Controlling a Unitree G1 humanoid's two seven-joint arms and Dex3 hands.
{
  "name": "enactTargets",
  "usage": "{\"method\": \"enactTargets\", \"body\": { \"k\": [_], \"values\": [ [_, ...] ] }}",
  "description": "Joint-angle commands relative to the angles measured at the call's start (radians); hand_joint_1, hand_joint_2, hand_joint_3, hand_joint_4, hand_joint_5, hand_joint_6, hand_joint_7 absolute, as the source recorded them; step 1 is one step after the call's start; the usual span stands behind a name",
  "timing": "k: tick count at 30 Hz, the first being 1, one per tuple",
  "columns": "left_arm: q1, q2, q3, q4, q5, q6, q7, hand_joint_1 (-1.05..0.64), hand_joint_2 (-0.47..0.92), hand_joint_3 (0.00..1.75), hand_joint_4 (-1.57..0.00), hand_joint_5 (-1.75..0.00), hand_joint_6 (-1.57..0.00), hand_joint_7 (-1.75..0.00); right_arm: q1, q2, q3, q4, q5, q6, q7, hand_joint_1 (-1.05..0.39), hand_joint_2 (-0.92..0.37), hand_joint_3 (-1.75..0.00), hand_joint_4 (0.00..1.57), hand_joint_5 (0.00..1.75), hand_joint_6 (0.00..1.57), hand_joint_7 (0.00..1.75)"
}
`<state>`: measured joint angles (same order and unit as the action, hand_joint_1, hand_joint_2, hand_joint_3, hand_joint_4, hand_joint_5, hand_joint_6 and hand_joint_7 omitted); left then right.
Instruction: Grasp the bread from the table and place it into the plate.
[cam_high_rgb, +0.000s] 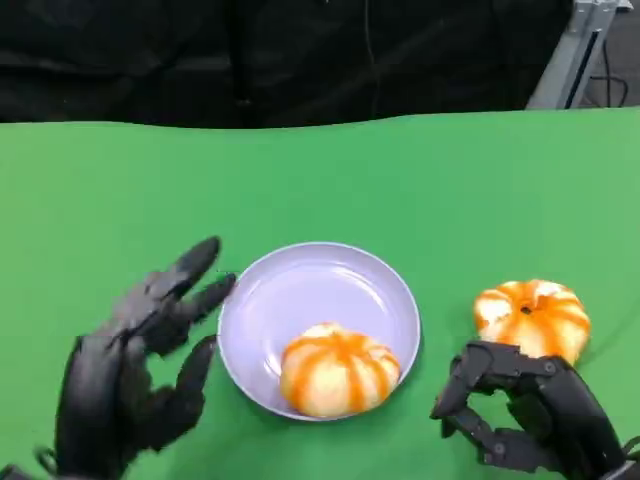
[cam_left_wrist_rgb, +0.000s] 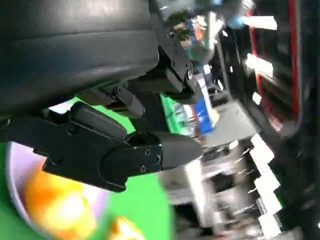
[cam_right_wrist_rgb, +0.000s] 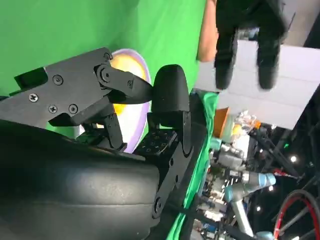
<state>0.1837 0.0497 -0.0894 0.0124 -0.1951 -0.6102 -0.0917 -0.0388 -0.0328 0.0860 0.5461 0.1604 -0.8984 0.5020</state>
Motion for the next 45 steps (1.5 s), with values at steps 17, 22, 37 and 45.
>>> {"method": "enactTargets", "body": {
  "k": [17, 22, 37, 45],
  "values": [
    [0.041, -0.107, 0.089, -0.008, -0.012, -0.009, -0.034, -0.21, 0.92, 0.30, -0.84, -0.12, -0.72, -0.05, 0.004, -0.018, -0.011, -0.013, 0.016, 0.002, 0.004, -0.10, -0.81, -0.65, 0.70, 1.57, 0.76, 1.23],
    [0.041, -0.111, 0.093, -0.008, -0.010, -0.008, -0.038, -0.21, 0.92, 0.30, -0.84, -0.12, -0.72, -0.04, 0.004, -0.018, -0.011, -0.013, 0.016, 0.002, 0.004, -0.10, -0.81, -0.64, 0.70, 1.57, 0.76, 1.23],
    [0.041, -0.116, 0.098, -0.009, -0.008, -0.007, -0.044, -0.21, 0.92, 0.30, -0.83, -0.13, -0.73, -0.03, 0.004, -0.018, -0.011, -0.013, 0.016, 0.002, 0.004, -0.10, -0.83, -0.62, 0.70, 1.57, 0.76, 1.23],
    [0.041, -0.118, 0.099, -0.009, -0.008, -0.006, -0.046, -0.21, 0.92, 0.30, -0.83, -0.13, -0.73, -0.03, 0.004, -0.018, -0.011, -0.013, 0.016, 0.002, 0.004, -0.10, -0.83, -0.61, 0.70, 1.57, 0.76, 1.23]
  ]
}}
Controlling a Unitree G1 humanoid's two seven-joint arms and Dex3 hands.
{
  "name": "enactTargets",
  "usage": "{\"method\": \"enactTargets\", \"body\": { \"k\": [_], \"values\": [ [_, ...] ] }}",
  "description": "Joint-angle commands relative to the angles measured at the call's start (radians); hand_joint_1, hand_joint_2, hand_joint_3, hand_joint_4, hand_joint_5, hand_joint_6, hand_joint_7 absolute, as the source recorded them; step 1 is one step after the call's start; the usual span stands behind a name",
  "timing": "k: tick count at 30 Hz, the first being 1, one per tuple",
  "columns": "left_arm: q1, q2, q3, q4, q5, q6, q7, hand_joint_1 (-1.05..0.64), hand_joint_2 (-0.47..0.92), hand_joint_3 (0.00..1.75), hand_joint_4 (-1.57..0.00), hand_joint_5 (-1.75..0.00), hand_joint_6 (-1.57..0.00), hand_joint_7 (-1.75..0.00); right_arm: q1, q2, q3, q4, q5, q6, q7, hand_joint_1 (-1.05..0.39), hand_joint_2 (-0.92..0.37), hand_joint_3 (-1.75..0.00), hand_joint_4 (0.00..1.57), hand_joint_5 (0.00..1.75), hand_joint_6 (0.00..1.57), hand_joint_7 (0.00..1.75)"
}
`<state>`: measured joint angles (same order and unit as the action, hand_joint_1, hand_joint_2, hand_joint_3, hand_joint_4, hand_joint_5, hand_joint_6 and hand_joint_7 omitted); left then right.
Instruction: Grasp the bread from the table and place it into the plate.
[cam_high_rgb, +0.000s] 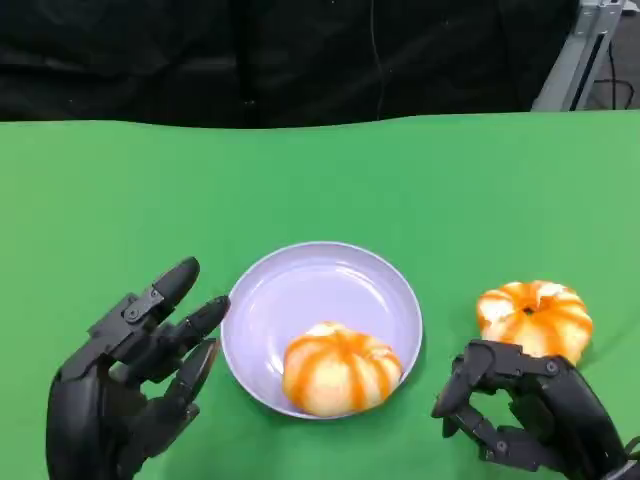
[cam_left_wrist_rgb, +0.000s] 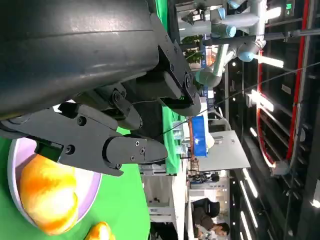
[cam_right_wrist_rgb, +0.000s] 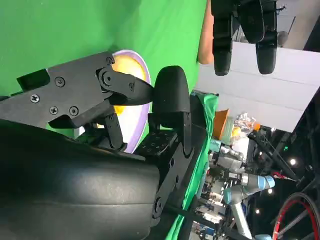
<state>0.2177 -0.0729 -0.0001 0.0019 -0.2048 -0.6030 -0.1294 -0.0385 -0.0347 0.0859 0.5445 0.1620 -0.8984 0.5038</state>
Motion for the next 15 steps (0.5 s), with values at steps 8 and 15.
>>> {"method": "enactTargets", "body": {
  "k": [8, 15],
  "values": [
    [0.007, 0.004, 0.011, 0.002, 0.002, -0.013, -0.009, -0.21, 0.92, 0.30, -0.83, -0.14, -0.73, -0.02, 0.004, -0.016, -0.011, -0.011, 0.015, 0.002, 0.003, -0.10, -0.83, -0.61, 0.70, 1.57, 0.76, 1.23],
    [0.007, 0.004, 0.011, 0.002, 0.002, -0.013, -0.009, -0.21, 0.92, 0.30, -0.82, -0.15, -0.74, -0.02, 0.004, -0.016, -0.011, -0.011, 0.015, 0.002, 0.003, -0.10, -0.83, -0.60, 0.70, 1.57, 0.76, 1.23]
  ]
}}
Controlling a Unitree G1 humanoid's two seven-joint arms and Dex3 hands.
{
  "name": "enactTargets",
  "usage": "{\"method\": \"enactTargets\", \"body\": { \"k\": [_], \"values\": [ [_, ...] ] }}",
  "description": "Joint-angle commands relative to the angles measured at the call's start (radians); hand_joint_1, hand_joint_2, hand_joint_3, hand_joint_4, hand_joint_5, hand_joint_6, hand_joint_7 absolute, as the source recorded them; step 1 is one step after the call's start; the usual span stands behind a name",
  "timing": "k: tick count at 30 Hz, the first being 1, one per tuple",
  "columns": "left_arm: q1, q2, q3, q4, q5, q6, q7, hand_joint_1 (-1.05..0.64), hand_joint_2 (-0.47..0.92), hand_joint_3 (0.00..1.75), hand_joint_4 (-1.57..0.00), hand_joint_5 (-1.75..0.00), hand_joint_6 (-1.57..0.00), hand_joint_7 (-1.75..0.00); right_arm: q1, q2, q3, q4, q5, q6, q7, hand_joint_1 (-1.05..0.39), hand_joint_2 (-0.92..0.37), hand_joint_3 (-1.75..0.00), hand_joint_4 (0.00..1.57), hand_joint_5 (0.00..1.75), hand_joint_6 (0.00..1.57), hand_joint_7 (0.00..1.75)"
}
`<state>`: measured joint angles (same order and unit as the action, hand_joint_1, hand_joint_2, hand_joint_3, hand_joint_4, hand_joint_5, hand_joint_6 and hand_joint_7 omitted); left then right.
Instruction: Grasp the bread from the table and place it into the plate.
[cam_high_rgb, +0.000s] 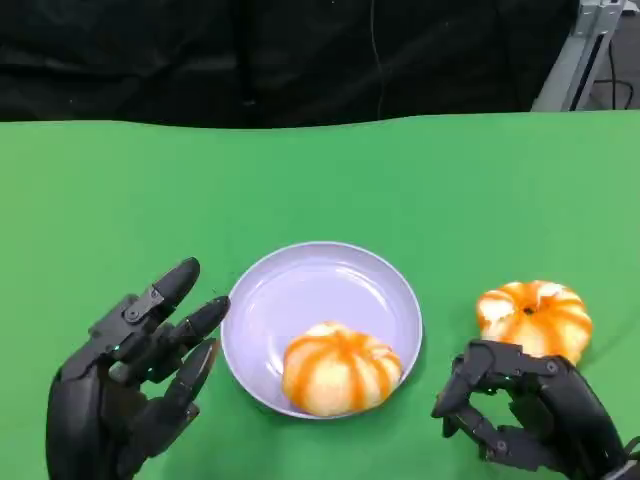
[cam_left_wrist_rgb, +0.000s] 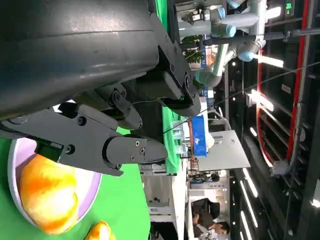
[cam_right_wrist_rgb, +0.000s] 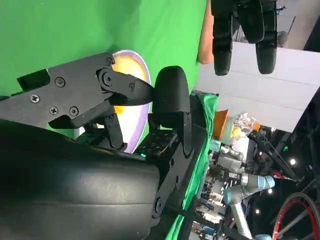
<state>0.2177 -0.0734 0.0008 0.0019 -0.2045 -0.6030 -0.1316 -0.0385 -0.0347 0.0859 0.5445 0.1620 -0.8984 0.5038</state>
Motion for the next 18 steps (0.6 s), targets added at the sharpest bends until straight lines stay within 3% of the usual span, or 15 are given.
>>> {"method": "enactTargets", "body": {
  "k": [1, 16, 17, 18],
  "values": [
    [0.007, 0.004, 0.010, 0.002, 0.002, -0.013, -0.007, -0.21, 0.92, 0.30, -0.82, -0.15, -0.74, -0.02, 0.004, -0.016, -0.011, -0.011, 0.015, 0.002, 0.003, -0.10, -0.83, -0.60, 0.70, 1.57, 0.76, 1.23],
    [0.004, -0.005, 0.032, 0.031, 0.034, -0.046, 0.024, -0.21, 0.92, 0.30, -0.82, -0.16, -0.74, -0.02, 0.004, -0.015, -0.010, -0.015, 0.018, 0.007, 0.004, -0.10, -0.83, -0.60, 0.70, 1.57, 0.76, 1.23],
    [0.001, -0.012, 0.049, 0.054, 0.059, -0.072, 0.047, -0.15, 0.92, 0.36, -0.82, -0.51, -0.90, -0.22, 0.004, -0.014, -0.009, -0.019, 0.020, 0.011, 0.005, -0.09, -0.83, -0.60, 0.70, 1.57, 0.76, 1.22],
    [-0.003, -0.019, 0.061, 0.072, 0.078, -0.092, 0.063, -0.11, 0.92, 0.40, -0.71, -0.91, -0.90, -0.53, 0.005, -0.014, -0.008, -0.021, 0.021, 0.014, 0.006, -0.09, -0.83, -0.60, 0.70, 1.57, 0.76, 1.22]
  ]
}}
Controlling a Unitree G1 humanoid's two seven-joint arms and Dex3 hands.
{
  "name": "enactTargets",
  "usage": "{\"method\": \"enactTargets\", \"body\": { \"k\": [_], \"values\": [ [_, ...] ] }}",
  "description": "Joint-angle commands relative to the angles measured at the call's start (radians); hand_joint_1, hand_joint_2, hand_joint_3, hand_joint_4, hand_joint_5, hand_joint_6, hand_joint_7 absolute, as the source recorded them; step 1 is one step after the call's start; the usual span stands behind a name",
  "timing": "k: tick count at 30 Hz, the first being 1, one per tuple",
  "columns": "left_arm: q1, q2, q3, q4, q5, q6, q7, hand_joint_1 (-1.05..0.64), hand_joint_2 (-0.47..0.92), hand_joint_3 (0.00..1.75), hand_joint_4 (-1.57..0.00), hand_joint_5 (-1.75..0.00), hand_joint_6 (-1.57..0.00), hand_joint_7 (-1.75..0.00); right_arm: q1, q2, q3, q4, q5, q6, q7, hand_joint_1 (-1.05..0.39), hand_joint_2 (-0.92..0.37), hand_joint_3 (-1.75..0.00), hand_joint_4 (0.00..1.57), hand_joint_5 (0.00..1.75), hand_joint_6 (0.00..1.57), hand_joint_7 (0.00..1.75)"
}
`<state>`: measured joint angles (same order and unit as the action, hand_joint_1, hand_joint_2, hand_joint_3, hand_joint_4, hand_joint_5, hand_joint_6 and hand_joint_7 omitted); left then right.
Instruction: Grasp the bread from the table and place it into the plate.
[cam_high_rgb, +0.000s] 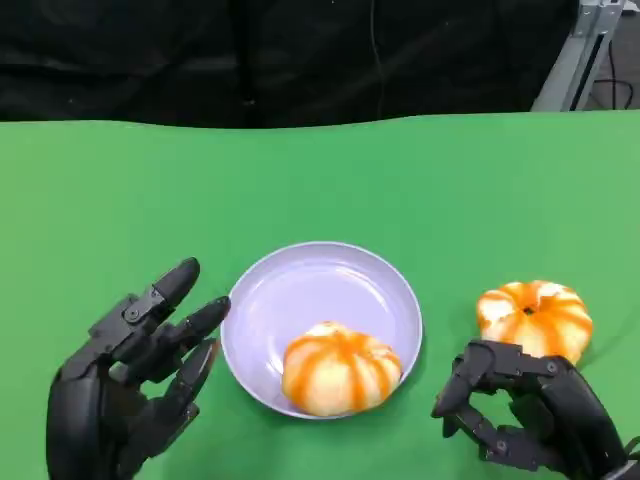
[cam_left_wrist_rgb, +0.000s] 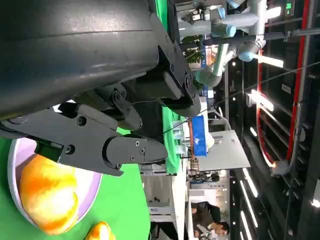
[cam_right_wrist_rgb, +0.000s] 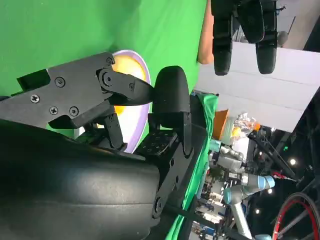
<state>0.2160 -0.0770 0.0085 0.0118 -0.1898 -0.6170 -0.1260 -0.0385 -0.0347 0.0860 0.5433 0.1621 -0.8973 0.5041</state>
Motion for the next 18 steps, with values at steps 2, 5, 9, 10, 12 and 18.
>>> {"method": "enactTargets", "body": {
  "k": [2, 5, 9, 10, 12, 18],
  "values": [
    [-0.006, -0.021, 0.063, 0.080, 0.079, -0.099, 0.068, -0.08, 0.92, 0.42, -0.64, -1.15, -0.86, -0.78, 0.006, -0.013, -0.008, -0.023, 0.022, 0.016, 0.006, -0.09, -0.83, -0.60, 0.70, 1.57, 0.76, 1.22],
    [0.000, -0.037, 0.068, 0.080, 0.072, -0.080, 0.083, -0.08, 0.92, 0.43, -0.63, -1.20, -0.85, -0.84, 0.008, -0.014, -0.009, -0.027, 0.014, 0.015, 0.001, -0.09, -0.83, -0.60, 0.70, 1.57, 0.77, 1.21],
    [0.015, -0.061, 0.072, 0.060, 0.059, -0.024, 0.107, 0.05, 0.89, 0.65, -0.65, -1.53, -0.76, -1.19, 0.009, -0.016, -0.010, -0.028, 0.006, 0.011, -0.003, -0.09, -0.82, -0.61, 0.71, 1.57, 0.76, 1.22],
    [0.015, -0.062, 0.073, 0.058, 0.062, -0.019, 0.111, 0.05, 0.89, 0.66, -0.65, -1.55, -0.75, -1.21, 0.008, -0.017, -0.010, -0.026, 0.010, 0.012, 0.000, -0.08, -0.82, -0.61, 0.70, 1.57, 0.76, 1.22],
    [0.015, -0.065, 0.074, 0.054, 0.064, -0.011, 0.113, 0.05, 0.89, 0.67, -0.66, -1.56, -0.75, -1.22, 0.007, -0.017, -0.010, -0.025, 0.014, 0.012, 0.004, -0.08, -0.81, -0.62, 0.70, 1.57, 0.76, 1.22],
    [0.014, -0.064, 0.074, 0.055, 0.058, -0.007, 0.109, 0.03, 0.88, 0.68, -0.65, -1.57, -0.74, -1.24, 0.008, -0.016, -0.011, -0.029, 0.010, 0.014, -0.001, -0.09, -0.81, -0.62, 0.71, 1.57, 0.77, 1.22]
  ]
}}
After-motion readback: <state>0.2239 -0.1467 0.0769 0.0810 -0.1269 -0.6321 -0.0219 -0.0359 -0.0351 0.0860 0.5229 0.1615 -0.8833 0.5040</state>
